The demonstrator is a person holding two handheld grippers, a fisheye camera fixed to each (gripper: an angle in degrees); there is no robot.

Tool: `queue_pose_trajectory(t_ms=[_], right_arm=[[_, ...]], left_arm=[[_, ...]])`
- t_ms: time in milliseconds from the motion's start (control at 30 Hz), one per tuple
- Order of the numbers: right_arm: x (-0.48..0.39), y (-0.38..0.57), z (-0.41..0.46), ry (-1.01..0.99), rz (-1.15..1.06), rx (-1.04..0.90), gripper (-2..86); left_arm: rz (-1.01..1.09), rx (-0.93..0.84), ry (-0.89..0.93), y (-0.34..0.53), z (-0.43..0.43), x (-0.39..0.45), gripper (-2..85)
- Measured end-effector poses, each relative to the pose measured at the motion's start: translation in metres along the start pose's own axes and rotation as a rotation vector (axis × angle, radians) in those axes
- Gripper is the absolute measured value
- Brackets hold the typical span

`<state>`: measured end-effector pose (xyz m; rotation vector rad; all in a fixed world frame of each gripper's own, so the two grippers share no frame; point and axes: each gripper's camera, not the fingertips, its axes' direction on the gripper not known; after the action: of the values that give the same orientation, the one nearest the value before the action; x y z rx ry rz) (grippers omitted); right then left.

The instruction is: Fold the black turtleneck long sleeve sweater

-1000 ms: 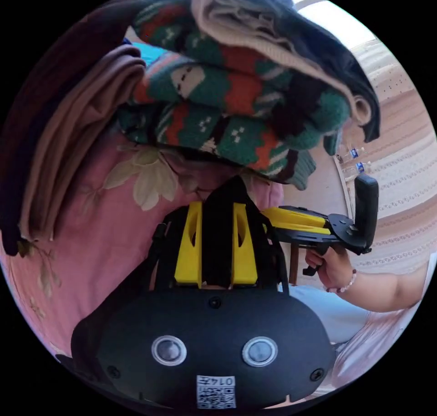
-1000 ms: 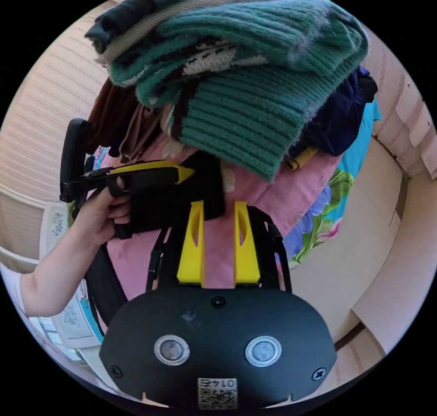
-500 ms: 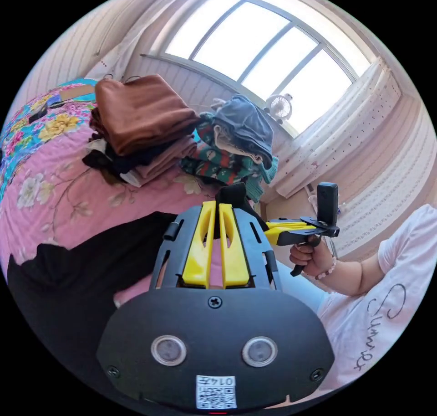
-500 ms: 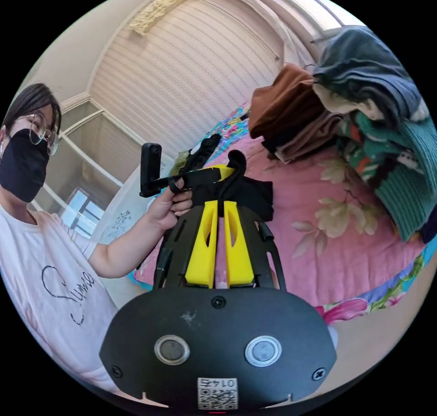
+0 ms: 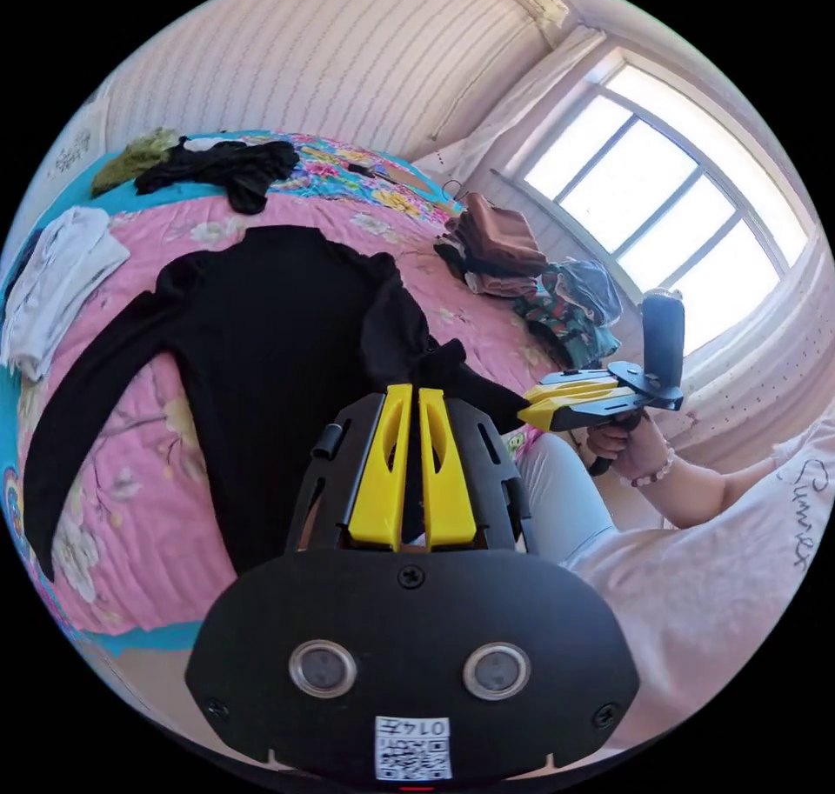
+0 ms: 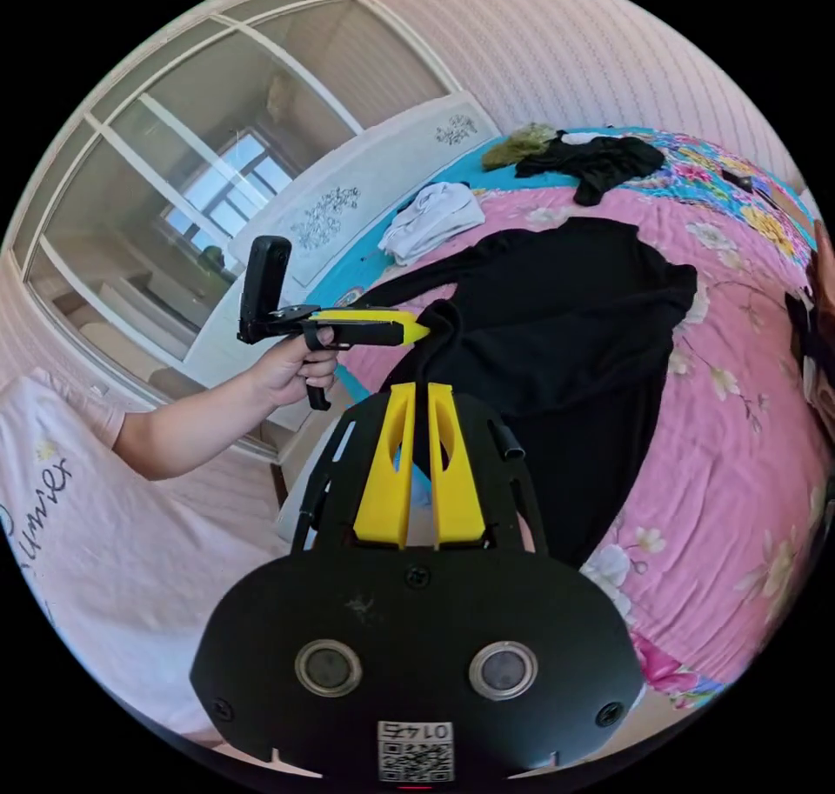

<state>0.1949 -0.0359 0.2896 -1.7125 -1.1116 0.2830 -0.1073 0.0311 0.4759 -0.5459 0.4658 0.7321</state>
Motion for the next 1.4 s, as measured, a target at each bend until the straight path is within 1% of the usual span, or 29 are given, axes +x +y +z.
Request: queue_pose_trajectory(t_ms=[33, 133, 267, 367, 433, 533, 567, 633, 800, 933, 1000, 1067, 1100, 1167, 1200, 1267, 1333, 1400], right_arm=[[-0.006, -0.007, 0.01, -0.01, -0.017, -0.034, 1.5], [-0.022, -0.027, 0.033, -0.038, -0.08, -0.111, 1.3], [-0.036, -0.05, 0.073, 0.013, -0.166, -0.253, 1.4], [-0.04, -0.063, 0.101, 0.017, -0.192, -0.339, 1.7], [-0.042, -0.07, 0.114, 0.021, -0.2, -0.378, 2.1], [-0.042, -0.081, 0.128, 0.038, -0.193, -0.425, 3.4], [-0.04, -0.085, 0.131, 0.047, -0.184, -0.44, 4.1], [-0.039, -0.091, 0.131, 0.049, -0.183, -0.456, 5.5], [-0.031, -0.103, 0.113, 0.087, -0.175, -0.423, 7.0], [-0.01, -0.113, 0.101, 0.131, -0.062, -0.4, 7.2], [-0.007, -0.12, 0.103, 0.095, -0.023, -0.396, 7.2], [-0.019, -0.135, 0.115, 0.053, -0.047, -0.414, 7.1], [-0.024, -0.14, 0.12, 0.056, -0.063, -0.43, 7.1], [-0.039, -0.154, 0.14, 0.089, -0.103, -0.486, 6.7], [-0.042, -0.158, 0.144, 0.095, -0.111, -0.495, 6.6], [-0.045, -0.168, 0.145, 0.132, -0.112, -0.498, 6.4], [-0.043, -0.175, 0.133, 0.151, -0.104, -0.467, 6.4], [-0.033, -0.179, 0.117, 0.199, -0.082, -0.428, 6.3]], left_arm=[[-0.03, 0.0, -0.018, 0.016, -0.001, -0.01, -1.0], [-0.118, 0.008, 0.005, 0.05, -0.003, -0.034, -1.0], [-0.199, -0.018, -0.016, 0.085, 0.006, -0.066, -1.0], [-0.266, -0.02, -0.006, 0.105, 0.01, -0.088, -1.0], [-0.282, 0.006, 0.011, 0.114, 0.009, -0.097, -1.0], [-0.302, -0.006, -0.011, 0.124, 0.007, -0.11, -0.8], [-0.307, -0.014, 0.023, 0.128, 0.007, -0.115, -0.6], [-0.296, -0.015, 0.064, 0.134, 0.005, -0.123, 0.0], [-0.334, -0.045, 0.021, 0.145, -0.012, -0.145, 4.6], [-0.351, -0.023, -0.011, 0.139, -0.017, -0.155, 5.3], [-0.361, -0.032, -0.01, 0.13, -0.007, -0.157, 6.6], [-0.379, -0.087, -0.047, 0.119, 0.013, -0.163, 7.9], [-0.377, -0.102, -0.062, 0.117, 0.018, -0.165, 7.6], [-0.36, -0.243, -0.102, 0.112, 0.044, -0.176, 4.8], [-0.363, -0.286, -0.111, 0.113, 0.049, -0.179, 3.7], [-0.385, -0.271, -0.086, 0.113, 0.046, -0.189, 0.2], [-0.374, -0.263, -0.096, 0.113, 0.04, -0.193, -0.3], [-0.378, -0.26, -0.052, 0.112, 0.036, -0.199, -0.2]])
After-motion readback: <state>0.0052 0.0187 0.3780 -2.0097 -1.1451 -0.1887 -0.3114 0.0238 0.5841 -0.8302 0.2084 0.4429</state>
